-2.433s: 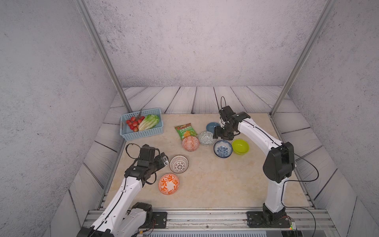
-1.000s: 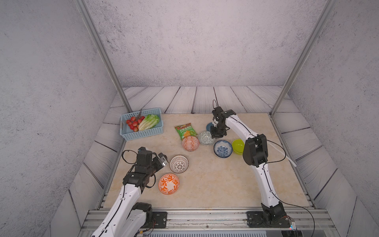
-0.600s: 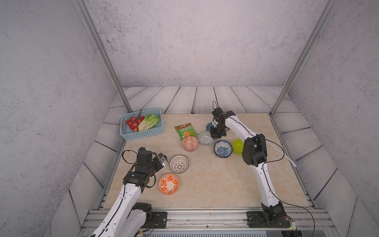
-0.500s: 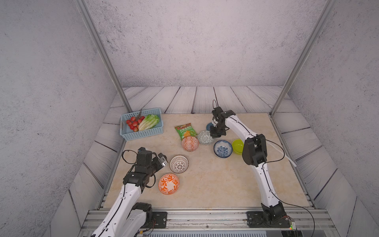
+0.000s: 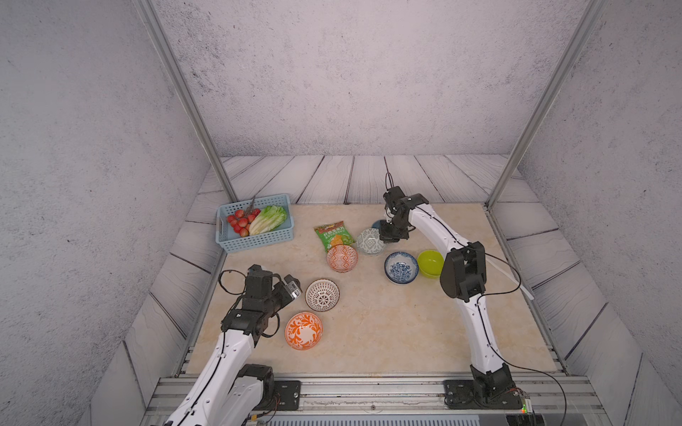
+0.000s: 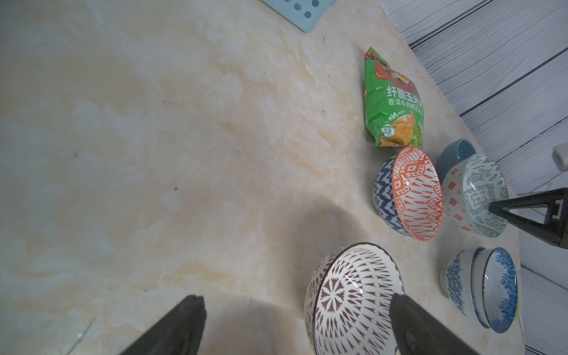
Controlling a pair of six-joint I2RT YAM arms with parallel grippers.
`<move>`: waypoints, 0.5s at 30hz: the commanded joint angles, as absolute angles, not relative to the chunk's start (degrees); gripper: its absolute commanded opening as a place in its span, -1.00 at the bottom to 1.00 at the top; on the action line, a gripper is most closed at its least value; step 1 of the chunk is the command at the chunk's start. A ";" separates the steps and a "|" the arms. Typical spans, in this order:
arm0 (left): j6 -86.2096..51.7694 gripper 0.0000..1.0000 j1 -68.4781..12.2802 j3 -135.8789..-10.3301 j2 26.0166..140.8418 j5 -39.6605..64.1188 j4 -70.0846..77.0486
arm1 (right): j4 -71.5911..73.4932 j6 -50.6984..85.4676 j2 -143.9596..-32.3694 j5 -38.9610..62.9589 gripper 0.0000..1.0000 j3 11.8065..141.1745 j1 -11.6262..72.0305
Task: Stack the bowls
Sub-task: Pick up the bowl from the center of the board.
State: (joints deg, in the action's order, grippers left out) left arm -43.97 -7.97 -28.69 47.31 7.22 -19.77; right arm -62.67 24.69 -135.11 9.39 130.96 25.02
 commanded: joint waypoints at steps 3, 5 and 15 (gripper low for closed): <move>-43.86 1.00 -7.17 -27.69 47.46 7.71 -18.64 | -60.05 27.13 -125.91 10.29 -1.00 126.69 26.37; -43.77 1.00 -7.12 -27.62 47.30 7.82 -18.63 | -60.57 27.24 -124.79 10.13 -1.00 125.68 27.30; -43.77 1.00 -6.78 -27.51 47.46 8.44 -18.28 | -60.67 23.41 -121.02 9.84 -1.00 115.45 32.26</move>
